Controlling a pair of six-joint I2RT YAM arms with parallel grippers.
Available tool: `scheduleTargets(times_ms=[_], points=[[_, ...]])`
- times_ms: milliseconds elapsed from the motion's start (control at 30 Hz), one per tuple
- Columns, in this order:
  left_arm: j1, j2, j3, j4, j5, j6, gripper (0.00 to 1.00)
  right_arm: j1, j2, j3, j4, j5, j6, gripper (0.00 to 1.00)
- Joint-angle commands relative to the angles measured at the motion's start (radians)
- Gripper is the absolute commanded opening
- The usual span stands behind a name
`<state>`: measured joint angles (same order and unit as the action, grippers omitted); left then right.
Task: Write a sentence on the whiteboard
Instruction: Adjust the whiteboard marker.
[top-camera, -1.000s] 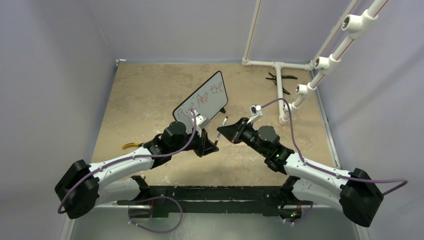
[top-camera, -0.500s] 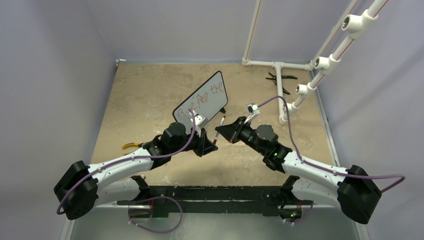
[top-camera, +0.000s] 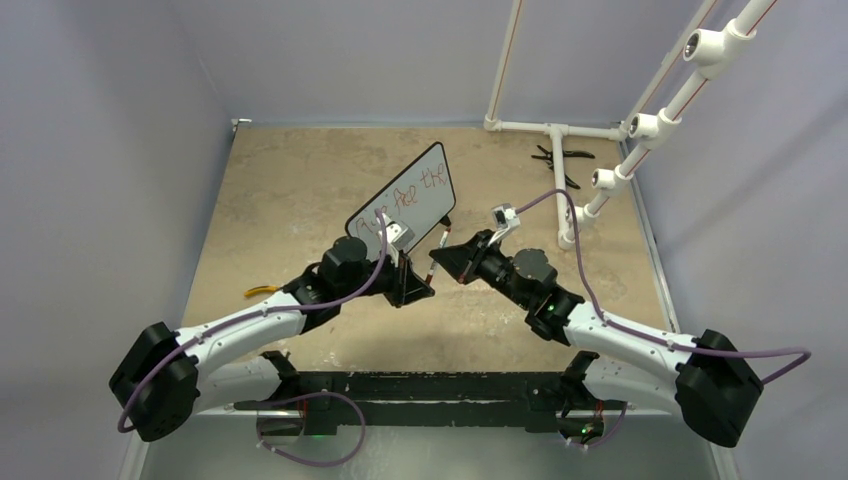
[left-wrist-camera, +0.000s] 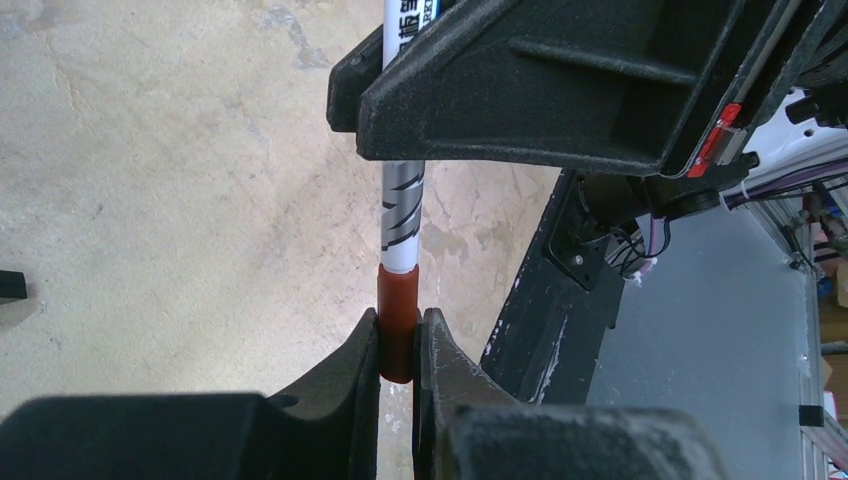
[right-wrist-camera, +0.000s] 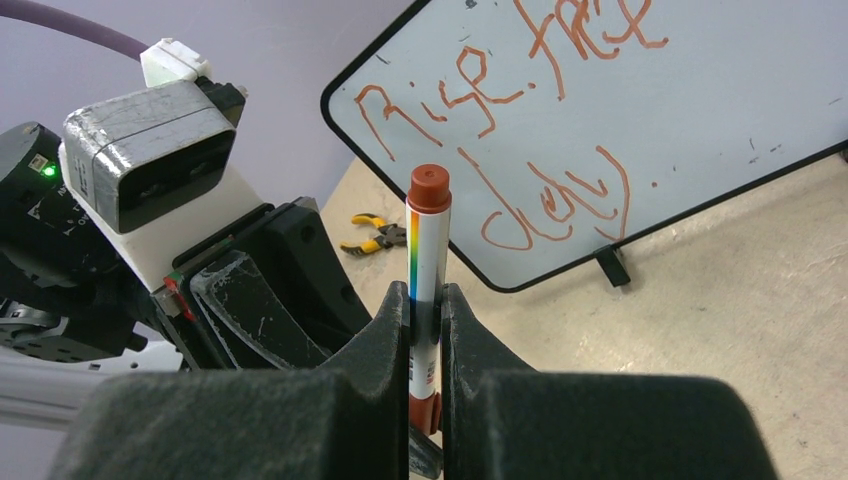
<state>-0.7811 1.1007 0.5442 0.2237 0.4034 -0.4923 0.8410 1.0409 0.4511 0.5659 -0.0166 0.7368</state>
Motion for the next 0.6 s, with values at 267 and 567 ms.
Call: scheduleTargets(times_ms=[267, 567], points=[[0.084, 0.004, 0.195, 0.226, -0.038, 0.024, 0.0, 0.053, 0.068, -0.009, -0.198, -0.136, -0.056, 0.0], [0.123, 0.01, 0.245, 0.215, -0.011, 0.047, 0.0, 0.057, 0.089, -0.006, -0.23, -0.145, -0.065, 0.0]])
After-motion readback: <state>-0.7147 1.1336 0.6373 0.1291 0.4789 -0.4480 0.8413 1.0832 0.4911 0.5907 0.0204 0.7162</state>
